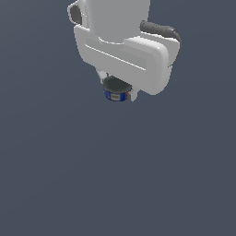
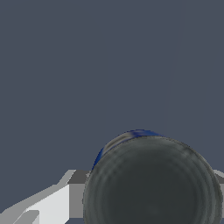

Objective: Pick up the object and move it to a goal position.

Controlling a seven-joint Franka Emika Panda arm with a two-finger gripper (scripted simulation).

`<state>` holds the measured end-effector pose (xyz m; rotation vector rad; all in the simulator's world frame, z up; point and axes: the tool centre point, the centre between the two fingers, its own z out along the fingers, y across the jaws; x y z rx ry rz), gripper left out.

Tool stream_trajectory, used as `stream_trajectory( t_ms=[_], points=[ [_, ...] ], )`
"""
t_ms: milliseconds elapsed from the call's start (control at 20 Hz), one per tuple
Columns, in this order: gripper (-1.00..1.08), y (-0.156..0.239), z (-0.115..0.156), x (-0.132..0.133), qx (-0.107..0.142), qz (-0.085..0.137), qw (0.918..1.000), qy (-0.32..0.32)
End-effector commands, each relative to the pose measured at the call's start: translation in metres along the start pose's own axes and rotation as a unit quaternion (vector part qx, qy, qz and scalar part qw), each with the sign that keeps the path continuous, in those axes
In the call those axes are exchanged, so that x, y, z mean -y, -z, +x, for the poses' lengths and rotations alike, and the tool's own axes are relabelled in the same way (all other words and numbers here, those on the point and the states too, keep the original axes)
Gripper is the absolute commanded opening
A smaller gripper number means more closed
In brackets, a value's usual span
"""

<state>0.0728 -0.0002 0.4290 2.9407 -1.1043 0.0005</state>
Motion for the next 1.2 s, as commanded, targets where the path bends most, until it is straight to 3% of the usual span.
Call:
stream_trajectory(
  t_ms=[0, 500, 1150],
  points=[
    [-1.0, 0.016, 0.0, 0.0, 0.0, 0.0, 1.0, 0.0],
    [-1.0, 0.054, 0.002, 0.002, 0.0, 0.0, 1.0, 0.0],
    [-1.0, 0.064, 0.003, 0.004, 0.0, 0.0, 1.0, 0.0]
  ],
)
